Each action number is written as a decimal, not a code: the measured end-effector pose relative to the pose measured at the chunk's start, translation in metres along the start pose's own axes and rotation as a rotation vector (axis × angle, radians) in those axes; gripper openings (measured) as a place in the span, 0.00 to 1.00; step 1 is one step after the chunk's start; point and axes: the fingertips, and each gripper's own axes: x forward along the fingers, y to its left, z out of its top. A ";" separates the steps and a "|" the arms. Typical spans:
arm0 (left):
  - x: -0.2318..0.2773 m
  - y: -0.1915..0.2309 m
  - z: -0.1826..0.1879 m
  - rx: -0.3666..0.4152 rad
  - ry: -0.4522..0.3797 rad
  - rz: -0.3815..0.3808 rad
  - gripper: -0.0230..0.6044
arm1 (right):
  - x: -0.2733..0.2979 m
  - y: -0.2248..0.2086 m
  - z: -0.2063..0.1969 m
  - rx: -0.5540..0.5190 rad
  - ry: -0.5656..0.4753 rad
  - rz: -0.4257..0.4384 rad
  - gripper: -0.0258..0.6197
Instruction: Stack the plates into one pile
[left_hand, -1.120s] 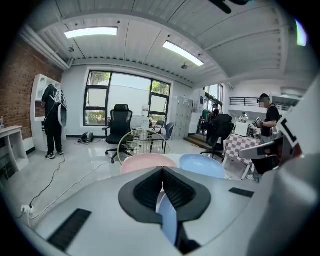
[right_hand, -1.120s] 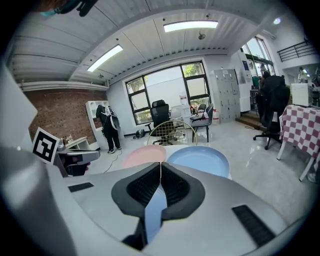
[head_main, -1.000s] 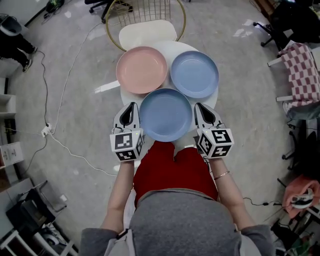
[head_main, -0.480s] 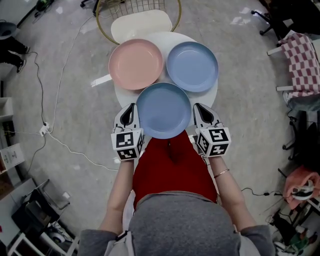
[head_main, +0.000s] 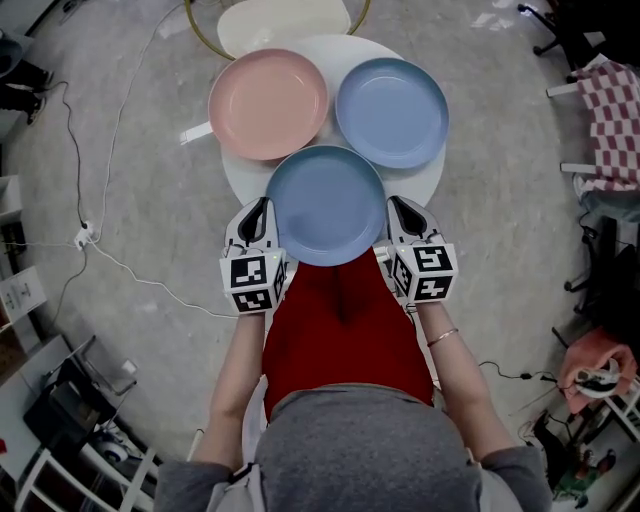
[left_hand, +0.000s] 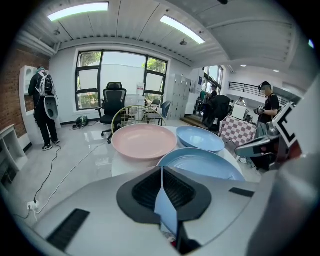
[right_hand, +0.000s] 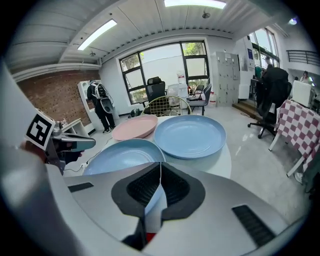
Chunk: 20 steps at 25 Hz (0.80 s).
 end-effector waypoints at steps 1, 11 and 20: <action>0.001 0.001 -0.004 -0.003 0.010 0.002 0.07 | 0.003 -0.002 -0.003 -0.003 0.012 -0.010 0.09; 0.011 0.005 -0.031 -0.062 0.084 0.029 0.15 | 0.017 -0.004 -0.018 0.000 0.091 0.017 0.09; 0.016 0.007 -0.044 -0.081 0.126 0.061 0.21 | 0.024 -0.007 -0.027 0.009 0.138 0.032 0.17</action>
